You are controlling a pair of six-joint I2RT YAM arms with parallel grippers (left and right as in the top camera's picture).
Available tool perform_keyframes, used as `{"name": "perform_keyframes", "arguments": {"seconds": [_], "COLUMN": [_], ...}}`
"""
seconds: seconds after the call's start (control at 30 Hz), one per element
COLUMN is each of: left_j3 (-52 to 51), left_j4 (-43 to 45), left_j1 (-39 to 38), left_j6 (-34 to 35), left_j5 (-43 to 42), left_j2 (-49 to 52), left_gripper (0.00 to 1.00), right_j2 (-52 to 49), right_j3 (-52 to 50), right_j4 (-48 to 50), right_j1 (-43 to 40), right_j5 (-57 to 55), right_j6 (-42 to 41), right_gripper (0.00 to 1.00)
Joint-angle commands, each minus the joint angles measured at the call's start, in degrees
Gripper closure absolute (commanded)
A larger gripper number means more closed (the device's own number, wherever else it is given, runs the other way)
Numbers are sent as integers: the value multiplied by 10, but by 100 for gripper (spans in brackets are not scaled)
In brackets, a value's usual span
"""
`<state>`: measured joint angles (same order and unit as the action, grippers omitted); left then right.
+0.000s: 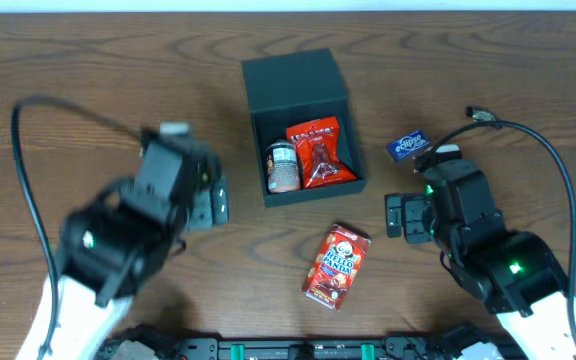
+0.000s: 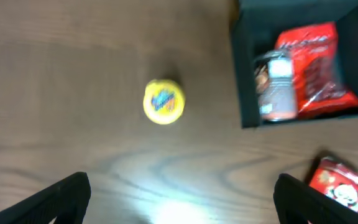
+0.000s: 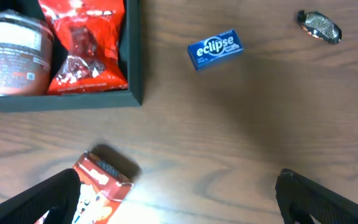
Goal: Pack container
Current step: 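Withdraw the left gripper from the box toward the left, then move the left gripper over the yellow Mentos roll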
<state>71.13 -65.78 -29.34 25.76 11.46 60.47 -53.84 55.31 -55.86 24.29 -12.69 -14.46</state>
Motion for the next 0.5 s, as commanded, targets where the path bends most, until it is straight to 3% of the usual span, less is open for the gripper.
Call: {"name": "perform_keyframes", "arguments": {"seconds": [0.0, 0.17, 0.47], "left_j3": [-109, -245, -319], "left_j4": [30, 98, 246], "left_j1": [-14, -22, -22], "left_j6": [78, 165, 170], "left_j5": [13, 19, 31], "left_j2": [-63, -111, -71], "left_gripper": [5, 5, 5], "right_j2": [4, 4, 4], "right_j3": [0, 0, 0], "right_j4": [3, 11, 10], "right_j1": [5, 5, 5], "right_j5": [-4, -4, -4], "right_j6": [-5, -5, -5], "right_gripper": [1, 1, 1]}}
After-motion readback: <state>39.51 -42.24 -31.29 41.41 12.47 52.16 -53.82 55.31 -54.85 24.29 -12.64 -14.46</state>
